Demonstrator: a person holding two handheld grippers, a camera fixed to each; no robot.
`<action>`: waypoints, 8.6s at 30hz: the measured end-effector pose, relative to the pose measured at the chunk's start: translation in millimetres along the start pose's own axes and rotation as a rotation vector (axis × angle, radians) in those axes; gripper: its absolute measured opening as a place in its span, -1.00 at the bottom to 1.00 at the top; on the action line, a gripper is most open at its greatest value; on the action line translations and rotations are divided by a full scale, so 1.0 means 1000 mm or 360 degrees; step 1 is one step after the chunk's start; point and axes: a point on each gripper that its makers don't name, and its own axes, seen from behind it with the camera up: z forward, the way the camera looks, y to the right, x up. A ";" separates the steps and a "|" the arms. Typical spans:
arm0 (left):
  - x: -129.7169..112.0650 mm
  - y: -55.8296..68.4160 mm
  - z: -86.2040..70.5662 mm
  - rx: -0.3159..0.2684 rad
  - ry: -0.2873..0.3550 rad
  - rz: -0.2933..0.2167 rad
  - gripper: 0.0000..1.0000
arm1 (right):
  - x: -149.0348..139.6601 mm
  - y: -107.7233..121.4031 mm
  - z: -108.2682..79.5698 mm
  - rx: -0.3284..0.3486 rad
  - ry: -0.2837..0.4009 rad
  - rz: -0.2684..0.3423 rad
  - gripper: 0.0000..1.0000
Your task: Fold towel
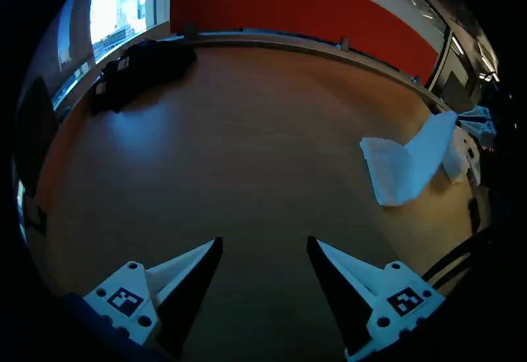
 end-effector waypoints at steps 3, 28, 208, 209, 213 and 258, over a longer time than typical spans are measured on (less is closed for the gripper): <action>0.002 0.000 -0.001 0.0000 0.0006 0.0001 0.89 | 0.004 -0.008 0.004 0.0025 0.0005 -0.0015 -0.87; 0.009 -0.016 -0.011 0.0021 0.0062 -0.0051 0.89 | 0.029 -0.092 0.049 0.0285 0.0015 -0.0106 -0.87; 0.056 0.022 -0.006 -0.0091 0.0161 0.0002 0.89 | 0.013 0.197 -0.088 -0.0402 -0.0028 0.0198 -0.90; 0.056 0.022 -0.006 -0.0091 0.0160 0.0003 0.89 | 0.012 0.201 -0.089 -0.0411 -0.0033 0.0201 -0.90; 0.057 0.023 -0.005 -0.0086 0.0159 0.0009 0.89 | 0.005 0.216 -0.093 -0.0445 -0.0048 0.0216 -0.90; 0.058 0.048 -0.007 -0.0125 0.0138 0.0097 0.89 | -0.165 0.197 -0.174 -0.0569 -0.0343 0.0548 -0.90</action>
